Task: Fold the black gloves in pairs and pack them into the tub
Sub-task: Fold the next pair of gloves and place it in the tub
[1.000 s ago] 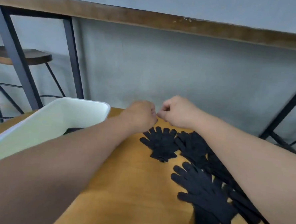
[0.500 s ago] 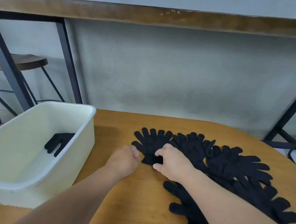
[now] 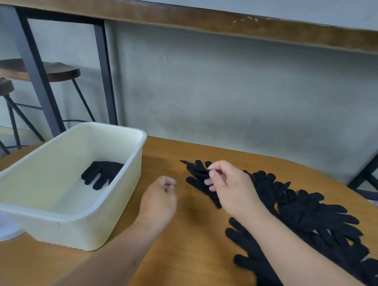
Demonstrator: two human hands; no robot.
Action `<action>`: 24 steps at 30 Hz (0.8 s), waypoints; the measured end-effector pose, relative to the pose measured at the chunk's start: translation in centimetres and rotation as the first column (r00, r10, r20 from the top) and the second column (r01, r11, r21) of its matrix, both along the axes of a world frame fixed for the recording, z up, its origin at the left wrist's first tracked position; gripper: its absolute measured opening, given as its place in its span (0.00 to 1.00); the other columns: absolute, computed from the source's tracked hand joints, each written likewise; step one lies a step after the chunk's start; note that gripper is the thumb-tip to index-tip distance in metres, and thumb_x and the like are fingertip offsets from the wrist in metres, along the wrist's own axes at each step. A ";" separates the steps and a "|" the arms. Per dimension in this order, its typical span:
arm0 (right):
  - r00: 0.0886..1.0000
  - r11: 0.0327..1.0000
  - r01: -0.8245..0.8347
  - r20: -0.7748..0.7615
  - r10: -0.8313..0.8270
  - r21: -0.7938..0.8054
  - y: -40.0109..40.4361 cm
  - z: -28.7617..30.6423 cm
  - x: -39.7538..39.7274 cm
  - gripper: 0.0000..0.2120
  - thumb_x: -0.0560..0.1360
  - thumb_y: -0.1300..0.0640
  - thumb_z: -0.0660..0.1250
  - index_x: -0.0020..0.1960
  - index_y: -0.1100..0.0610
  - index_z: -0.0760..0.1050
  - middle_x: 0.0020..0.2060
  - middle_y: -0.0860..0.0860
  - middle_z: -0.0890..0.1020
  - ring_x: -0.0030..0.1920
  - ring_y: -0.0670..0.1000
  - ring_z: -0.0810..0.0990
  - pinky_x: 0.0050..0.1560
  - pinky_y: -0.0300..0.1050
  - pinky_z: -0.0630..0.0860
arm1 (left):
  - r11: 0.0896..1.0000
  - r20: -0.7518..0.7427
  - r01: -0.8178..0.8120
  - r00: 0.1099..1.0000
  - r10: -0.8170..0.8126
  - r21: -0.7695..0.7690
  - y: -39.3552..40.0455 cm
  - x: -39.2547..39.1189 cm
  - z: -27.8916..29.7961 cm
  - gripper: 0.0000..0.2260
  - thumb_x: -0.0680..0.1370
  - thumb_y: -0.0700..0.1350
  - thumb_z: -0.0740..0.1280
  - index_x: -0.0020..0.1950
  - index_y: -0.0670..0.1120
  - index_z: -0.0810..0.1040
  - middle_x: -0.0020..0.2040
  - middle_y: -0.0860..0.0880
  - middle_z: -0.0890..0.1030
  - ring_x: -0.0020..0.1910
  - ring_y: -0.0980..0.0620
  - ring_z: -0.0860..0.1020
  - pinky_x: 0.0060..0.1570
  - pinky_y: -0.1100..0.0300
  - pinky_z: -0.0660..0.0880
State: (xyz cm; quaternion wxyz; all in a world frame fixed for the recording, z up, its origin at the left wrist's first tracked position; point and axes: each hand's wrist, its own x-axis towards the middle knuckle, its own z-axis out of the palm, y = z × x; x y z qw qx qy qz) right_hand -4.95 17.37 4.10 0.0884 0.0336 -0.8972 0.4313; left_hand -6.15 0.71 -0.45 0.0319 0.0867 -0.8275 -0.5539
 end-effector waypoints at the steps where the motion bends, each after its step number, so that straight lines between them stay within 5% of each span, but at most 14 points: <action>1: 0.999 0.998 -0.041 -0.016 0.042 0.044 -0.6 -0.4 1.5 0.07 0.82 0.54 0.60 0.52 0.46 0.76 0.42 0.43 0.83 0.42 0.40 0.81 0.42 0.36 0.76 | 1.000 -0.048 -0.024 0.999 0.023 -0.019 -0.4 0.7 -0.1 0.09 0.82 0.42 0.56 0.54 0.52 0.75 0.46 0.52 0.80 0.44 0.53 0.79 0.40 0.60 0.76; 5: 0.959 0.920 -0.269 0.168 0.229 0.284 -2.4 -5.5 6.2 0.07 0.80 0.53 0.63 0.51 0.46 0.80 0.47 0.39 0.78 0.42 0.39 0.76 0.45 0.33 0.74 | 0.993 -0.063 -0.038 0.998 0.031 -0.114 -1.9 3.3 -2.0 0.11 0.82 0.41 0.56 0.55 0.52 0.75 0.51 0.53 0.78 0.48 0.57 0.76 0.41 0.68 0.69; 8: 0.928 0.925 -0.304 0.291 0.233 0.228 -2.9 -7.4 7.1 0.06 0.78 0.53 0.65 0.47 0.48 0.81 0.51 0.36 0.76 0.39 0.42 0.75 0.46 0.37 0.76 | 0.963 -0.024 0.052 0.998 -0.060 -0.265 -2.9 4.8 -4.3 0.08 0.81 0.41 0.59 0.54 0.53 0.75 0.53 0.54 0.76 0.49 0.59 0.75 0.45 0.68 0.70; 12: 0.884 0.953 -0.284 0.413 0.218 0.104 -2.4 -5.6 5.7 0.06 0.76 0.50 0.66 0.44 0.45 0.83 0.42 0.41 0.82 0.34 0.43 0.77 0.43 0.43 0.79 | 0.827 -0.115 0.137 0.965 -0.235 -0.545 -3.5 5.6 -5.7 0.09 0.79 0.50 0.64 0.59 0.54 0.76 0.56 0.59 0.71 0.58 0.59 0.70 0.59 0.67 0.68; 15: 0.953 0.938 -0.153 0.299 0.056 0.310 -0.8 -4.9 2.3 0.11 0.78 0.56 0.63 0.53 0.44 0.82 0.52 0.42 0.81 0.49 0.43 0.80 0.55 0.43 0.78 | 0.753 -0.150 0.176 0.927 -0.343 -0.634 -3.3 5.6 -5.3 0.13 0.79 0.53 0.63 0.63 0.54 0.75 0.57 0.60 0.69 0.59 0.59 0.67 0.62 0.67 0.65; 18: 0.979 0.812 -0.042 0.188 -0.084 0.582 1.4 -4.6 -1.6 0.22 0.78 0.63 0.61 0.69 0.49 0.74 0.68 0.47 0.73 0.64 0.52 0.75 0.63 0.48 0.74 | 0.697 -0.146 0.211 0.898 -0.416 -0.686 -3.3 5.2 -4.8 0.14 0.80 0.55 0.60 0.64 0.54 0.75 0.58 0.60 0.69 0.58 0.58 0.66 0.61 0.66 0.64; 21: 0.946 0.697 -0.129 0.297 -0.126 0.705 3.1 -4.9 -4.7 0.24 0.78 0.61 0.63 0.73 0.50 0.69 0.69 0.50 0.72 0.65 0.55 0.74 0.62 0.49 0.75 | 0.695 -0.127 0.235 0.895 -0.427 -0.680 -3.8 4.7 -4.9 0.14 0.80 0.55 0.60 0.63 0.54 0.76 0.58 0.59 0.71 0.58 0.58 0.67 0.61 0.66 0.64; 24: 0.957 0.647 -0.129 0.264 -0.116 0.752 3.8 -5.5 -6.2 0.14 0.79 0.58 0.61 0.61 0.52 0.80 0.56 0.51 0.81 0.54 0.53 0.79 0.52 0.46 0.77 | 0.712 -0.119 0.247 0.899 -0.422 -0.657 -4.3 4.5 -5.1 0.12 0.80 0.55 0.61 0.61 0.55 0.76 0.57 0.60 0.71 0.58 0.59 0.67 0.59 0.67 0.65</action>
